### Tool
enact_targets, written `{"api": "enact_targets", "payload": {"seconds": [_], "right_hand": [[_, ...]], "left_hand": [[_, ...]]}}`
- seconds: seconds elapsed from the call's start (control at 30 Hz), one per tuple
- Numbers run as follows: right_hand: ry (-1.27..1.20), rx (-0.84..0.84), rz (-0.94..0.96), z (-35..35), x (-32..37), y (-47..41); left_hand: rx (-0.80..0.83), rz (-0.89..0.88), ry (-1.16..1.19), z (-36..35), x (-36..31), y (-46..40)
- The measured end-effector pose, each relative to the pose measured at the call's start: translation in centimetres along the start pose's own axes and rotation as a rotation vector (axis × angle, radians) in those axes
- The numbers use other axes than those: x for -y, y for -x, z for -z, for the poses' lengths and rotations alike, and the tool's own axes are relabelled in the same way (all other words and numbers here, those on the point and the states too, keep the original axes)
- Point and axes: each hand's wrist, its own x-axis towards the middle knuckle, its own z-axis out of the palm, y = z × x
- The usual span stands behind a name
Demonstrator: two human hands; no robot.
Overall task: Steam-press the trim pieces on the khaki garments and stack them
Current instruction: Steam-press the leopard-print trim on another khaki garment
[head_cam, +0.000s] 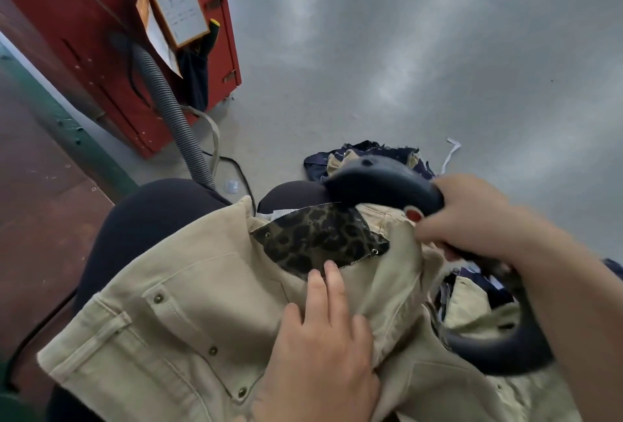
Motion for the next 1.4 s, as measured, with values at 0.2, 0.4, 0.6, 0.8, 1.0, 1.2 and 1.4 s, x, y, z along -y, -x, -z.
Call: {"api": "enact_targets", "payload": {"seconds": [0.2, 0.4, 0.6, 0.8, 1.0, 1.2, 1.4], "right_hand": [[-0.067, -0.122, 0.008, 4.7, -1.3, 1.6], [0.037, 0.173, -0.045, 3.2, -3.1, 6.1], [-0.056, 0.241, -0.048, 0.7, -2.4, 2.7], [-0.117, 0.079, -0.058, 0.5, 0.4, -1.9], [-0.051, -0.090, 0.082, 2.8, 0.6, 1.1], [0.061, -0.005, 0.056, 1.0, -1.0, 5.6], [0.087, 0.012, 0.033, -0.7, -0.2, 1.8]], "left_hand": [[-0.048, 0.019, 0.042, -0.5, 0.2, 0.0], [-0.111, -0.006, 0.066, -0.8, 0.1, -0.1], [-0.093, -0.007, 0.045, -1.0, 0.4, 0.0], [-0.097, -0.005, 0.022, -0.8, 0.4, -0.2], [-0.123, 0.038, 0.043, -0.6, 0.7, -0.8], [-0.149, 0.073, 0.066, -0.5, 0.7, -1.5], [-0.193, 0.028, 0.051, -1.3, 0.8, -0.6]]}}
